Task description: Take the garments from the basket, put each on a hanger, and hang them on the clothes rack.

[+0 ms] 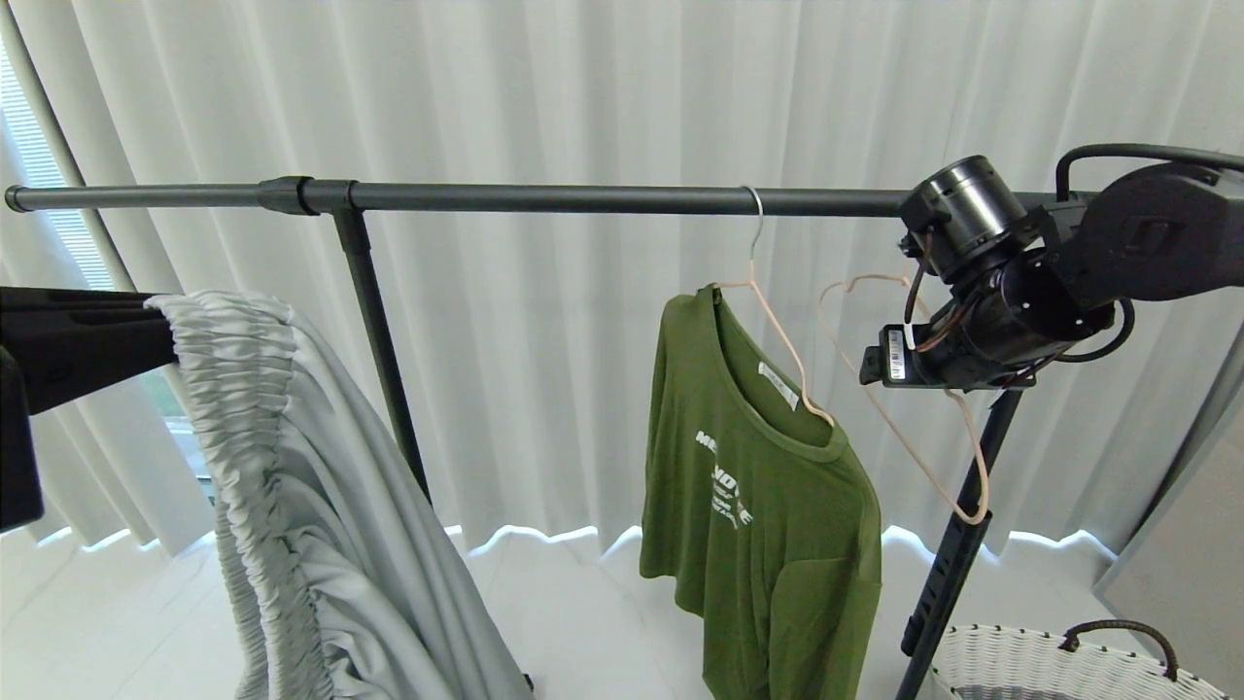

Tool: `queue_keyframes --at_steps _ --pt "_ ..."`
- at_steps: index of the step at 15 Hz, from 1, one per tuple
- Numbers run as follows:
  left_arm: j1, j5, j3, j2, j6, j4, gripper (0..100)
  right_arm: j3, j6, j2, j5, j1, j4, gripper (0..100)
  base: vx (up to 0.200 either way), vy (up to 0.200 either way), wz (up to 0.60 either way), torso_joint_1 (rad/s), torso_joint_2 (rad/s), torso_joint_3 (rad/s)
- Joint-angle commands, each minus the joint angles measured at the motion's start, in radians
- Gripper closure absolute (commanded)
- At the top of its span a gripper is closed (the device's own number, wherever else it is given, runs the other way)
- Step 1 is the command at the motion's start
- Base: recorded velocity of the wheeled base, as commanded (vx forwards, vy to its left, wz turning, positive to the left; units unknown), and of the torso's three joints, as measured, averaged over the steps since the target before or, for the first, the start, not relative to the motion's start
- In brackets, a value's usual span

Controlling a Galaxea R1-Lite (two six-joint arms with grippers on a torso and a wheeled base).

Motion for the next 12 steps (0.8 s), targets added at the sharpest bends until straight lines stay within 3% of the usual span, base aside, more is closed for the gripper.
queue_keyframes --at_steps 1,12 --pt "0.000 0.001 0.001 0.000 0.000 0.000 100 0.000 0.000 -0.001 0.000 0.000 0.013 100 0.000 0.000 0.00 0.000 0.00 0.000" --pt "0.000 -0.001 -0.001 -0.001 0.000 -0.001 100 -0.003 0.017 -0.055 -0.003 -0.005 0.024 100 0.000 0.000 0.00 0.000 0.00 0.000"
